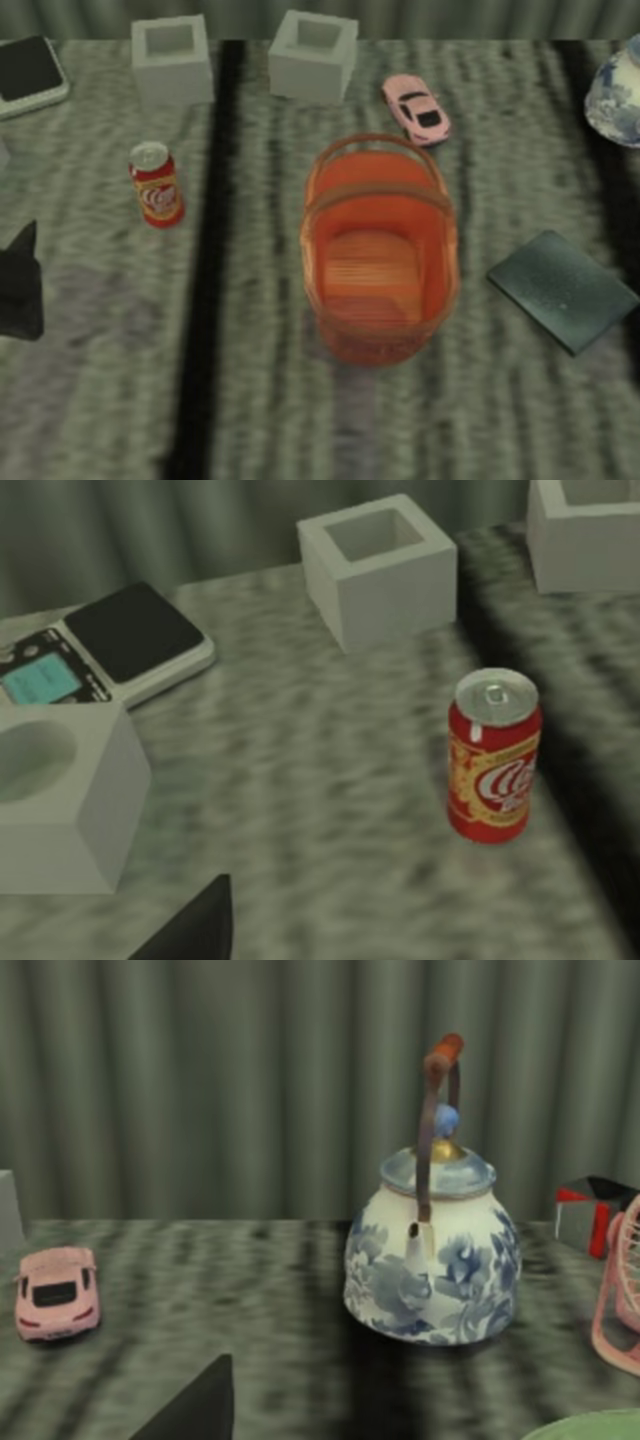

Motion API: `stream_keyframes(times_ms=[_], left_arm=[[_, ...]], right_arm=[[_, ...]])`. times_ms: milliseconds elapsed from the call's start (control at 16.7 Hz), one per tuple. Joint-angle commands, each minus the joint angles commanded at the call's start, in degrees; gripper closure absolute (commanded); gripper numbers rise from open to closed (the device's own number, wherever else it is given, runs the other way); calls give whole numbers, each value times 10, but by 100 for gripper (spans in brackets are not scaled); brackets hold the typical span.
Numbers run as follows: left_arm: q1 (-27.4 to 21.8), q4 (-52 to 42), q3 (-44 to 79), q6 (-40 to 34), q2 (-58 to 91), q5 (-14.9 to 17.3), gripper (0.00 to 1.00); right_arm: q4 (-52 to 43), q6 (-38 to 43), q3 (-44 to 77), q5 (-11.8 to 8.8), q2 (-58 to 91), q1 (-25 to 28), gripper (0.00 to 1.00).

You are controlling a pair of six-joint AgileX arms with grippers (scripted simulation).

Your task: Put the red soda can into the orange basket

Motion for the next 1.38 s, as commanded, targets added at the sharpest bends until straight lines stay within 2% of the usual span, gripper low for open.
stream_keyframes(times_ms=[420, 840, 1140, 1380], left_arm=[[-39, -249, 370, 103, 401, 3, 0], [-64, -466, 738, 204, 808, -7, 0], [-69, -563, 929, 251, 1018, -18, 0], [-68, -595, 998, 266, 1090, -23, 0]], right_arm=[[0, 0, 0, 0, 0, 0, 0], [0, 0, 0, 0, 0, 0, 0], [0, 0, 0, 0, 0, 0, 0], [0, 0, 0, 0, 0, 0, 0]])
